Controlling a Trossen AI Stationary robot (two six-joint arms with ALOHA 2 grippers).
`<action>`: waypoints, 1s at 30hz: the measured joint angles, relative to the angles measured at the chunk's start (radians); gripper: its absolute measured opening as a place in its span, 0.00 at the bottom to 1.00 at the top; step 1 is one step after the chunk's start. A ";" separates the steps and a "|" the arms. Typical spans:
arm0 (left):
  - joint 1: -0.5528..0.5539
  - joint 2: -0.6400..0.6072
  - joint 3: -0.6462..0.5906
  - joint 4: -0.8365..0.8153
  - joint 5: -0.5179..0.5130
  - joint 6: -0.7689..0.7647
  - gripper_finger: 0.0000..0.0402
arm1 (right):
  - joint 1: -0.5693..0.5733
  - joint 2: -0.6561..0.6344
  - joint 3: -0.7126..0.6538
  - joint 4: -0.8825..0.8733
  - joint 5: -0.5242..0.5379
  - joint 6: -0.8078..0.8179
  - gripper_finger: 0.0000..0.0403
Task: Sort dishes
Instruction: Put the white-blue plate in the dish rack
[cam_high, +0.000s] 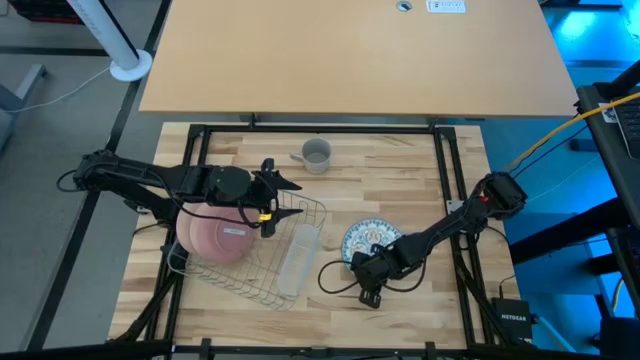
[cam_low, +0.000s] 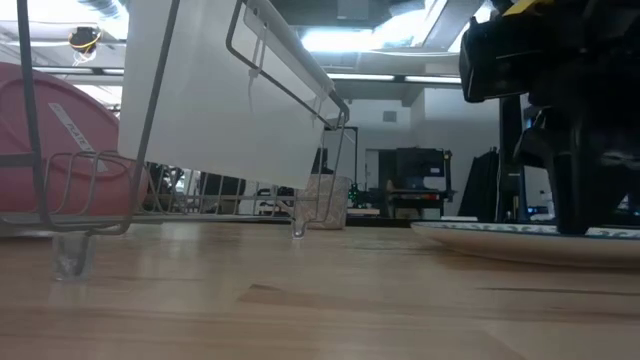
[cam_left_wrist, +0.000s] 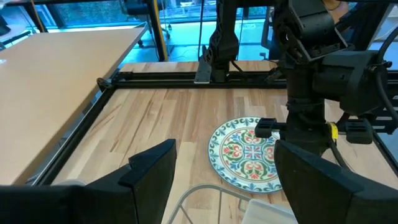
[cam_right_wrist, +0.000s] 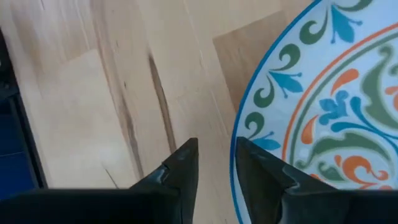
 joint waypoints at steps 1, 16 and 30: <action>0.000 0.000 0.000 0.000 0.000 0.000 0.65 | 0.000 0.000 0.000 0.001 -0.007 0.000 0.27; 0.000 0.000 0.000 0.000 0.000 0.000 0.65 | 0.000 0.000 0.000 0.009 -0.079 0.008 0.27; 0.000 0.000 0.000 0.000 0.000 0.000 0.65 | 0.000 0.000 0.000 0.008 -0.079 0.003 0.39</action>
